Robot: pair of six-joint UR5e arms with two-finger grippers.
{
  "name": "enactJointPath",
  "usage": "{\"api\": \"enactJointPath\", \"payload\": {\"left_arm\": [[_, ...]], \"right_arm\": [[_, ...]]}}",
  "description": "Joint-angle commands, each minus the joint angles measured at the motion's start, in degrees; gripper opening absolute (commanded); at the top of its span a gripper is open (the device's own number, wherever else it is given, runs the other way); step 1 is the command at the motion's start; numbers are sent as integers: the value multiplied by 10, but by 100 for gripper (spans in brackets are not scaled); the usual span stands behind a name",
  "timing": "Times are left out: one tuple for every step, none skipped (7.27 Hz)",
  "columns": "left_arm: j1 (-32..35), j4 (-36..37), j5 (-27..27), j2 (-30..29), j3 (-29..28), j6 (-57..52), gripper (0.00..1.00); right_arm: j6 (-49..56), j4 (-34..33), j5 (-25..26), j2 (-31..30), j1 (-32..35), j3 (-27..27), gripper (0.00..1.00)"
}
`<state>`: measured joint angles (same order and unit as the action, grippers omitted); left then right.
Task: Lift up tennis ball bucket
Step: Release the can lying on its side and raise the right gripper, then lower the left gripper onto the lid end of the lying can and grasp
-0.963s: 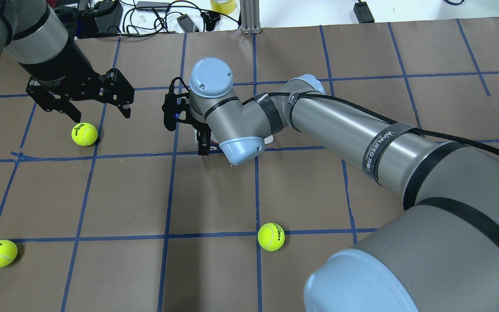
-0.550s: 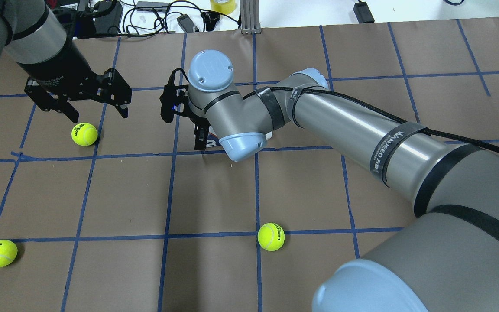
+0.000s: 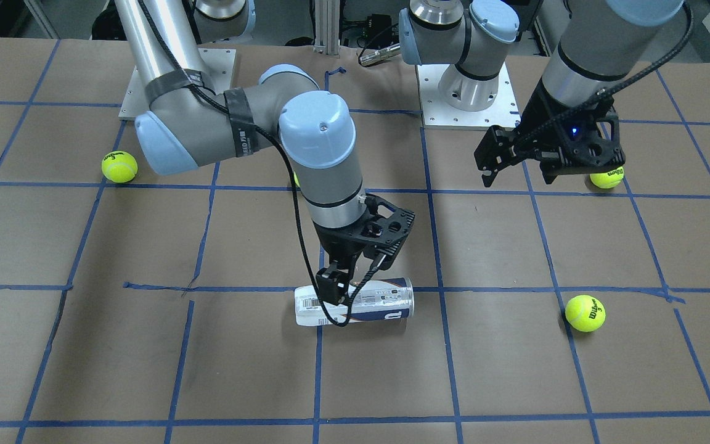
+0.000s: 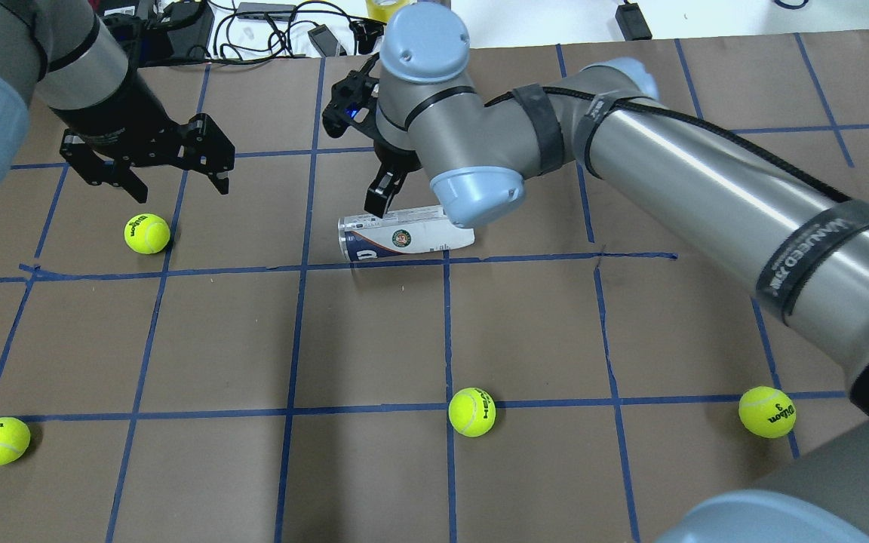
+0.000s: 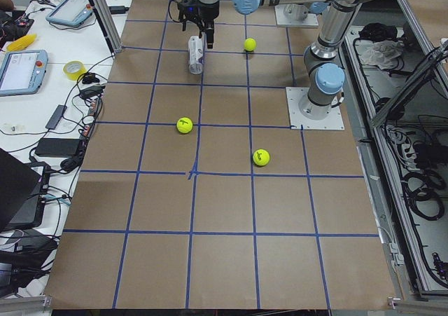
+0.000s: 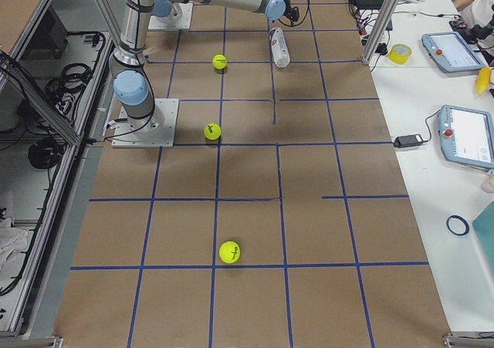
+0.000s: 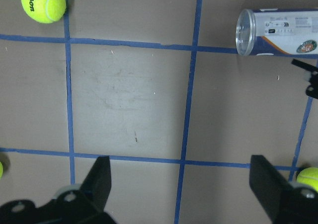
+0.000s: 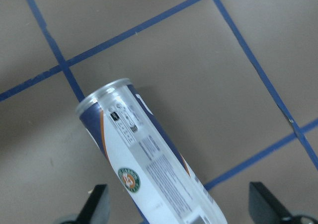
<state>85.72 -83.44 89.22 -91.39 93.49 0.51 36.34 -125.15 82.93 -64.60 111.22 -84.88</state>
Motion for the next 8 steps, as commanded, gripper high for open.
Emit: {"api": "enactJointPath", "payload": {"left_arm": [[0,88,-85,-52,19,-1,100],[0,132,-111,-82,25,0,100],[0,181,-167,-114,33,4,100],[0,228,-181,-146,43,5,100],[0,261,-194,-174,48,-1,100],[0,263,-233,-199,49,-1,100],[0,264,-252,-221,49,-1,100],[0,273,-275,-240,49,0,100]], "right_arm": [[-94,93,13,-77,-49,2,100],[-148,119,34,-99,-75,2,100],[-191,124,36,-110,-99,2,100],[-223,153,48,-112,-112,2,100],[-258,172,88,-115,-113,2,100],[-289,184,94,-115,-113,2,100],[-315,197,96,-117,-113,2,100],[-318,195,95,-120,-113,2,100]]}}
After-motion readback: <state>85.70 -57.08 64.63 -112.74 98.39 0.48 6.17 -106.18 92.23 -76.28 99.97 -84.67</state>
